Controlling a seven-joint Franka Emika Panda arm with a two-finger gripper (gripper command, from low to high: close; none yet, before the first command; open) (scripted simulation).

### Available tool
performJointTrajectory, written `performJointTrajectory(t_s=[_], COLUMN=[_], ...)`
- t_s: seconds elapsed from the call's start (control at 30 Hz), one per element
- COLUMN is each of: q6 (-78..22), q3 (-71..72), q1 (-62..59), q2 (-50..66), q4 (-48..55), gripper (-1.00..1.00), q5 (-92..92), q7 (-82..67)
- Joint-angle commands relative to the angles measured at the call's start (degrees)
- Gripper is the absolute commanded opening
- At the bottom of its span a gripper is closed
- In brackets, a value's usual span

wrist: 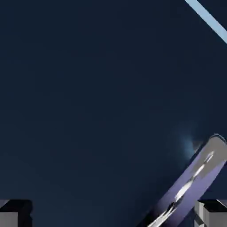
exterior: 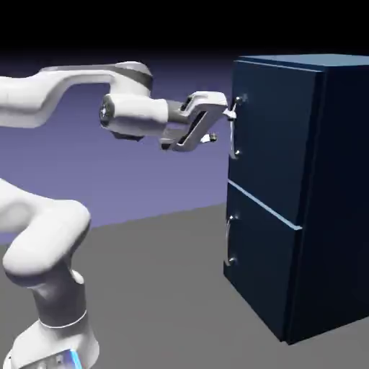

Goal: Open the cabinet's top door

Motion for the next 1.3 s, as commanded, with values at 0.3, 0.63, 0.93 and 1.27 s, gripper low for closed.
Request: performJointTrajectory(t_s=[0.3,0.63,0.93,1.27], q6=[-1.16,-5.6,-16.05,-32.25], q3=[8.34,15.66,4.15,-16.62], q1=[-6.58,-19.3,-7.18,3.97], q2=[-5.97,-4.47,-5.8,-11.26], q4=[1.48,8.17,-2.99,-15.62], gripper=[0.0,0.0,-1.0,-1.0], q5=[24.93,36.53,27.45,6.51], q7=[13.68,17.04,16.91,19.28])
